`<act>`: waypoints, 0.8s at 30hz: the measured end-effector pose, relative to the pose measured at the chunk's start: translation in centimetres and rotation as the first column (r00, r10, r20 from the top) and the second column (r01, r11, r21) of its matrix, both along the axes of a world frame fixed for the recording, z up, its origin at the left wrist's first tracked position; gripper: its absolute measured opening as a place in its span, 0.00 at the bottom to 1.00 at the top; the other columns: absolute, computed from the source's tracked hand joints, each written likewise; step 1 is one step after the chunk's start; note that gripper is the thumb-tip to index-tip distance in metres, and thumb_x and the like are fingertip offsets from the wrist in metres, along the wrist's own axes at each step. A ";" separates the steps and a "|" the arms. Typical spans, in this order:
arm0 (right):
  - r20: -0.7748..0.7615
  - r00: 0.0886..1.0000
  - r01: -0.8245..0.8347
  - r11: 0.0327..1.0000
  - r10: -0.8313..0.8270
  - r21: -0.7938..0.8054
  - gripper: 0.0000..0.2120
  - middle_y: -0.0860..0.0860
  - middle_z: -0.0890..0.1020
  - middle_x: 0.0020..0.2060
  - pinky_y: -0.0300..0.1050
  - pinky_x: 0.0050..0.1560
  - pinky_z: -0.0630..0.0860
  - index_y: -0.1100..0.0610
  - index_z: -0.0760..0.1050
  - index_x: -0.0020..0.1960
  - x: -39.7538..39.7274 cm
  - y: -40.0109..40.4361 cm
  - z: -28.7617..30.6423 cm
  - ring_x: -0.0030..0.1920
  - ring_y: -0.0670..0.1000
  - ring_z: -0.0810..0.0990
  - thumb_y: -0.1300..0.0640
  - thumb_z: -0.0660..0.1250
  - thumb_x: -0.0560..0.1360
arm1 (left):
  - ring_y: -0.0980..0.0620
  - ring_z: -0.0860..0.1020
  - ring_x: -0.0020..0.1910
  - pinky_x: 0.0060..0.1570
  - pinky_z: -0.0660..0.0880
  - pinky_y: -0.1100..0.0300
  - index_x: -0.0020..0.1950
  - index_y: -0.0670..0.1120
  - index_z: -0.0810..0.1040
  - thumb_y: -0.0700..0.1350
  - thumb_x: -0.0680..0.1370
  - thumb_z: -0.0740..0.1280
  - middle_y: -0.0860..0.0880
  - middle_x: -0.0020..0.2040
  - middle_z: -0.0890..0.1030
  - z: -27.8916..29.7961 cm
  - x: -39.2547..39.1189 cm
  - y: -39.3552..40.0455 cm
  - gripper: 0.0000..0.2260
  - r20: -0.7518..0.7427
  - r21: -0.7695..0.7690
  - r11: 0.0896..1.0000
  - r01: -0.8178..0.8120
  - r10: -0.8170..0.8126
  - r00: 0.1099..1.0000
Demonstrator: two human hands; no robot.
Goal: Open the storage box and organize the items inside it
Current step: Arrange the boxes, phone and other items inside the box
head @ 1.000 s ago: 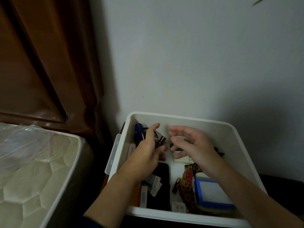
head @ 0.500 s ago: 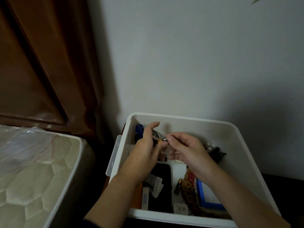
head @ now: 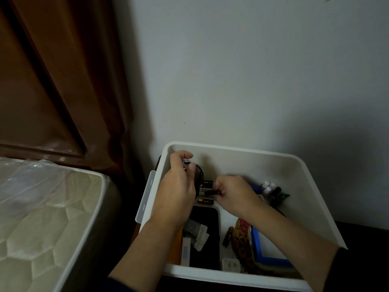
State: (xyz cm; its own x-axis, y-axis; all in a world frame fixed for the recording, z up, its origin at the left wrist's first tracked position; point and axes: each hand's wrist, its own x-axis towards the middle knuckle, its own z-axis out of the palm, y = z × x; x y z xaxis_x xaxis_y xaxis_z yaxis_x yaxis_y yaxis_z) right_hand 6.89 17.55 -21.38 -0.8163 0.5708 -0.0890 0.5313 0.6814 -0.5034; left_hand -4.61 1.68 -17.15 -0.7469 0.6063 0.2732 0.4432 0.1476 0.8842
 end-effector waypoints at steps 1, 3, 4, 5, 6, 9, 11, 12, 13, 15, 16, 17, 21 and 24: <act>0.031 0.999 -0.022 0.999 0.021 0.039 0.08 0.45 0.84 0.43 0.48 0.48 0.82 0.46 0.79 0.46 -0.3 0.1 -0.2 0.44 0.48 0.83 0.57 0.76 0.75 | 0.66 0.80 0.46 0.38 0.77 0.66 0.64 0.62 0.68 0.48 0.87 0.60 0.58 0.45 0.79 0.0 0.0 0.0 0.09 -0.003 -0.003 1.000 -0.004 0.004 1.000; 0.070 0.997 -0.046 0.995 0.040 0.086 0.07 0.48 0.85 0.47 0.53 0.50 0.83 0.50 0.80 0.51 -0.8 0.2 -0.7 0.48 0.52 0.84 0.58 0.75 0.76 | 0.66 0.80 0.47 0.38 0.77 0.67 0.63 0.61 0.68 0.48 0.87 0.60 0.59 0.45 0.79 0.0 0.0 0.0 0.09 0.000 -0.004 1.000 -0.010 0.010 1.000; 0.080 0.996 -0.053 0.994 0.045 0.098 0.07 0.49 0.84 0.48 0.53 0.50 0.83 0.52 0.80 0.53 -1.1 0.1 -0.9 0.49 0.53 0.84 0.58 0.75 0.76 | 0.66 0.80 0.47 0.37 0.76 0.68 0.63 0.61 0.68 0.48 0.87 0.60 0.59 0.45 0.79 0.0 0.0 0.0 0.08 0.002 -0.005 1.000 -0.011 0.011 1.000; 0.087 0.995 -0.059 0.992 0.050 0.108 0.07 0.50 0.84 0.48 0.54 0.51 0.82 0.52 0.80 0.53 -1.3 0.1 -1.1 0.49 0.54 0.84 0.58 0.75 0.76 | 0.66 0.80 0.47 0.37 0.76 0.68 0.63 0.61 0.68 0.48 0.87 0.60 0.59 0.45 0.79 0.1 0.0 0.0 0.08 0.001 -0.006 1.000 -0.011 0.011 1.000; 0.092 0.994 -0.063 0.991 0.052 0.116 0.07 0.50 0.83 0.49 0.53 0.51 0.83 0.52 0.80 0.53 -1.4 0.0 -1.3 0.50 0.54 0.83 0.58 0.75 0.76 | 0.66 0.80 0.47 0.37 0.77 0.66 0.63 0.62 0.68 0.48 0.87 0.60 0.60 0.44 0.79 0.0 0.0 0.0 0.08 0.001 -0.006 1.000 -0.011 0.011 1.000; 0.118 0.992 -0.068 0.988 0.051 0.142 0.09 0.51 0.81 0.53 0.54 0.55 0.82 0.49 0.81 0.54 -1.7 -0.2 -1.8 0.53 0.54 0.81 0.55 0.76 0.75 | 0.64 0.80 0.47 0.38 0.77 0.62 0.63 0.61 0.69 0.48 0.87 0.60 0.60 0.44 0.79 0.0 0.0 0.1 0.08 0.002 -0.003 1.000 -0.016 0.016 1.000; 0.138 0.989 -0.083 0.976 0.056 0.199 0.11 0.51 0.80 0.53 0.54 0.57 0.80 0.48 0.81 0.55 -1.6 -0.2 -2.0 0.55 0.54 0.79 0.51 0.77 0.74 | 0.65 0.80 0.47 0.38 0.76 0.65 0.63 0.59 0.69 0.48 0.87 0.61 0.60 0.44 0.78 0.2 0.1 0.1 0.07 -0.012 -0.003 1.000 -0.020 0.020 1.000; 0.145 0.987 -0.099 0.967 0.066 0.236 0.11 0.50 0.80 0.53 0.53 0.58 0.79 0.49 0.81 0.55 -1.6 -0.1 -2.1 0.57 0.54 0.78 0.50 0.77 0.74 | 0.66 0.80 0.47 0.38 0.76 0.67 0.63 0.58 0.69 0.47 0.87 0.61 0.60 0.45 0.78 0.3 0.1 0.1 0.07 -0.019 -0.002 1.000 -0.022 0.022 1.000; 0.154 0.985 -0.117 0.955 0.077 0.272 0.11 0.49 0.81 0.53 0.53 0.59 0.78 0.49 0.81 0.55 -1.6 -0.1 -2.2 0.59 0.53 0.77 0.49 0.76 0.74 | 0.66 0.80 0.46 0.38 0.76 0.68 0.63 0.58 0.69 0.47 0.87 0.61 0.60 0.44 0.78 0.4 0.2 0.0 0.07 -0.028 0.001 1.000 -0.022 0.022 0.999; 0.179 0.980 -0.144 0.934 0.089 0.326 0.13 0.49 0.81 0.55 0.52 0.60 0.76 0.50 0.81 0.57 -1.7 0.0 -2.4 0.61 0.54 0.75 0.49 0.75 0.75 | 0.64 0.80 0.45 0.37 0.77 0.65 0.62 0.57 0.70 0.47 0.86 0.61 0.59 0.43 0.79 0.6 0.2 -0.2 0.07 -0.042 0.003 1.000 -0.004 0.004 0.999; 0.188 0.978 -0.148 0.928 0.087 0.343 0.13 0.49 0.81 0.55 0.52 0.60 0.75 0.50 0.81 0.57 -1.7 0.0 -2.5 0.61 0.54 0.75 0.48 0.75 0.75 | 0.63 0.81 0.45 0.37 0.77 0.62 0.62 0.57 0.70 0.47 0.86 0.61 0.60 0.45 0.80 0.7 0.3 -0.3 0.07 -0.037 0.002 1.000 0.020 -0.020 0.999; 0.195 0.977 -0.147 0.924 0.081 0.352 0.12 0.49 0.81 0.55 0.51 0.60 0.75 0.50 0.81 0.57 -1.7 0.0 -2.4 0.60 0.54 0.75 0.48 0.74 0.76 | 0.61 0.81 0.45 0.38 0.77 0.60 0.63 0.57 0.69 0.47 0.85 0.60 0.64 0.48 0.79 0.8 0.3 -0.4 0.08 -0.031 -0.001 0.999 0.045 -0.045 0.999; 0.186 0.980 -0.134 0.916 0.067 0.378 0.09 0.48 0.83 0.53 0.50 0.61 0.72 0.49 0.81 0.56 -1.6 -0.1 -2.4 0.60 0.53 0.76 0.48 0.73 0.77 | 0.67 0.78 0.48 0.42 0.76 0.69 0.64 0.57 0.70 0.42 0.85 0.59 0.68 0.52 0.77 0.5 0.3 -0.5 0.12 -0.033 -0.003 0.998 0.065 -0.065 0.997; 0.195 0.978 -0.144 0.909 0.071 0.392 0.09 0.48 0.83 0.52 0.51 0.60 0.73 0.49 0.82 0.55 -1.7 -0.3 -2.2 0.59 0.54 0.77 0.47 0.73 0.77 | 0.67 0.77 0.52 0.48 0.74 0.74 0.70 0.57 0.68 0.40 0.87 0.58 0.66 0.51 0.77 0.1 0.2 -0.1 0.15 0.000 -0.022 0.996 0.089 -0.089 0.996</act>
